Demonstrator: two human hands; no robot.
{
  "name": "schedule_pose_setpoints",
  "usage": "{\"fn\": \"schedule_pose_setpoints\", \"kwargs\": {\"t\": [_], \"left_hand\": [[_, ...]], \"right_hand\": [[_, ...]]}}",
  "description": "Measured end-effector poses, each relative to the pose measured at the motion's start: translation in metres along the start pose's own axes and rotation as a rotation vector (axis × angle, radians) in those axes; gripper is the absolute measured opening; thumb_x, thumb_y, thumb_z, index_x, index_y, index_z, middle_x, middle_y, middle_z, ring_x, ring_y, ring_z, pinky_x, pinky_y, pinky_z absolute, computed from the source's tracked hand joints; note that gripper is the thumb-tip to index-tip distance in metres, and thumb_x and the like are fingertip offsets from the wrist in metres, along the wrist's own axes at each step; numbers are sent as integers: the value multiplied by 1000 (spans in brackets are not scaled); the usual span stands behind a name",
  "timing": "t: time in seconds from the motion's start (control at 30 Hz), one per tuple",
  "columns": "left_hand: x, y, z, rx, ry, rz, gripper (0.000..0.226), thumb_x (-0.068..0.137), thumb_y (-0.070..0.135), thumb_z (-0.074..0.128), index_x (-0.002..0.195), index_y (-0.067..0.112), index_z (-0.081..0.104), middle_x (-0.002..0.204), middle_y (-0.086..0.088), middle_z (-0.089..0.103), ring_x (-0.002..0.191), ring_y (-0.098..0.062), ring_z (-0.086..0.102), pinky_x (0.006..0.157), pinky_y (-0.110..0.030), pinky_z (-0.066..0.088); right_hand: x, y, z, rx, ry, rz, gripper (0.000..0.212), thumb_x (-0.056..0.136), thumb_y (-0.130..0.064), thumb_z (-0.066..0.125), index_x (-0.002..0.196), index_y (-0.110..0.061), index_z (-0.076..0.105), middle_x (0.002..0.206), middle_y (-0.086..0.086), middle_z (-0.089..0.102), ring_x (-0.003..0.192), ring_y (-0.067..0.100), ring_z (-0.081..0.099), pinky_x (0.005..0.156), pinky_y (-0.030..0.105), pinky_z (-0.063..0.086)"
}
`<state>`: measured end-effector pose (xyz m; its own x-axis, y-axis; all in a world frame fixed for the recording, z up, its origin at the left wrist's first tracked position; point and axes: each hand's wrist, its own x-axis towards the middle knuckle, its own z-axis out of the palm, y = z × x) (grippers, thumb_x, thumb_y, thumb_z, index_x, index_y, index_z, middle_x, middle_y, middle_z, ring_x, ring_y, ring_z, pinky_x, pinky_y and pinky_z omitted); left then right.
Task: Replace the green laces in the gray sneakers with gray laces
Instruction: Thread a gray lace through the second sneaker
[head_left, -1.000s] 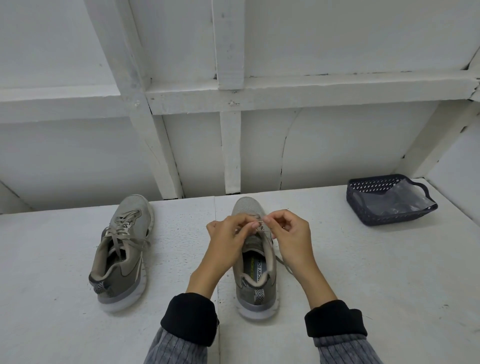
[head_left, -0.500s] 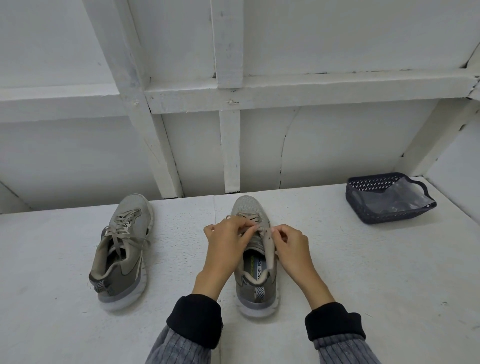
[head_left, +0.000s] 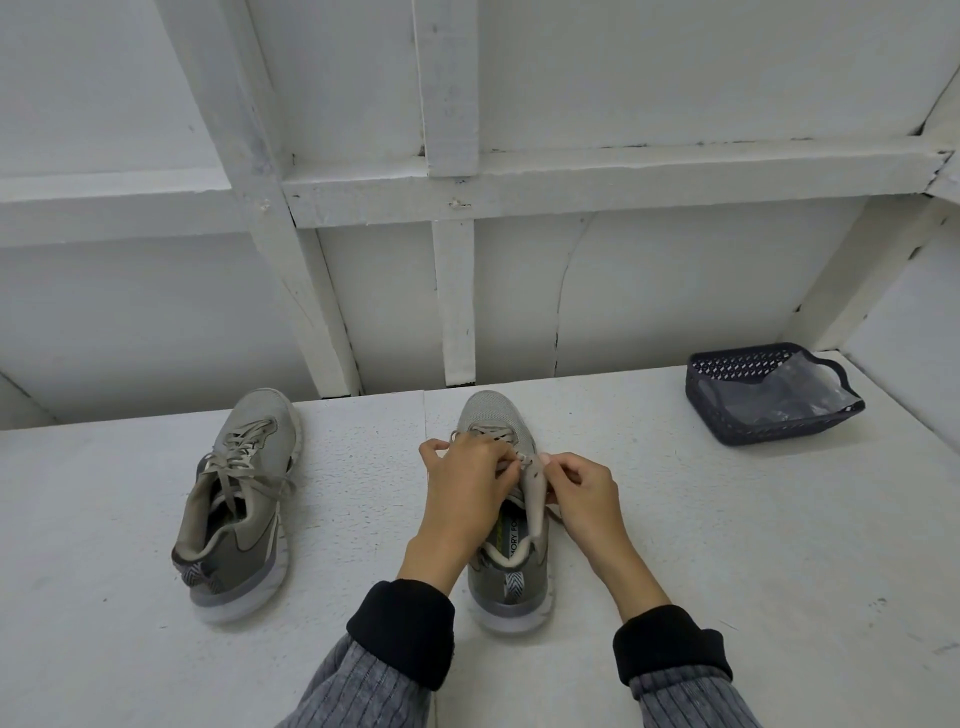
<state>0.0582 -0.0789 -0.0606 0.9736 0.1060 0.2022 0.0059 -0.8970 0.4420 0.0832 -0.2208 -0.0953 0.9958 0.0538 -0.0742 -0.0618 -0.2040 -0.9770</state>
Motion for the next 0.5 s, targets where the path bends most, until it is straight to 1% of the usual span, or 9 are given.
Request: {"fn": "schedule_pose_setpoints", "kwargs": {"t": [0.13,0.23,0.3,0.33,0.4,0.43,0.5], "left_hand": [[1,4,-2,111,-18,26,24,100,34,47,86,26,66,92,11,63,101,-10,50,99,-40,17],[0,7,-3,169,-14,47,26,101,30,46,86,24,66,94,8,64,105,-13,50,102,-42,13],[-1,6,-3,136,3,44,26,100,31,47,86,24,67,91,8,64,102,-10,50,101,-41,14],[-1,5,-3,78,19,29,25,99,32,49,84,24,67,88,9,64,98,-9,50,99,-39,16],[-1,2,-4,-81,46,-12,22,97,32,54,82,23,68,82,9,64,90,-7,50,91,-35,21],[0,1,-4,-141,47,-20,20,96,31,57,82,23,69,82,9,64,88,-7,50,87,-33,24],[0,-2,-3,-184,16,4,16,95,28,59,84,21,69,84,9,64,87,-10,51,81,-31,36]], "right_hand": [[-1,-3,0,0,-4,-22,17,94,-26,62,87,-17,75,79,-5,73,79,9,69,77,33,58],[-4,-7,0,-19,7,-54,19,93,-26,62,82,-19,75,73,-6,72,71,4,66,67,23,53],[-5,-9,-1,-32,7,-75,20,93,-26,62,78,-20,75,71,-4,71,70,10,66,64,24,53],[-5,-10,-1,-30,2,-80,20,93,-26,62,77,-21,74,70,-4,71,71,14,67,66,28,54],[-6,-12,-1,-33,-9,-87,21,93,-26,63,76,-23,75,70,-5,71,70,13,67,69,32,55],[-6,-12,-1,-37,-12,-89,21,93,-26,63,75,-24,75,69,-5,71,69,11,66,70,34,55],[-6,-13,0,-32,-12,-87,22,92,-27,64,74,-24,75,68,-2,71,69,14,65,70,37,55]]}}
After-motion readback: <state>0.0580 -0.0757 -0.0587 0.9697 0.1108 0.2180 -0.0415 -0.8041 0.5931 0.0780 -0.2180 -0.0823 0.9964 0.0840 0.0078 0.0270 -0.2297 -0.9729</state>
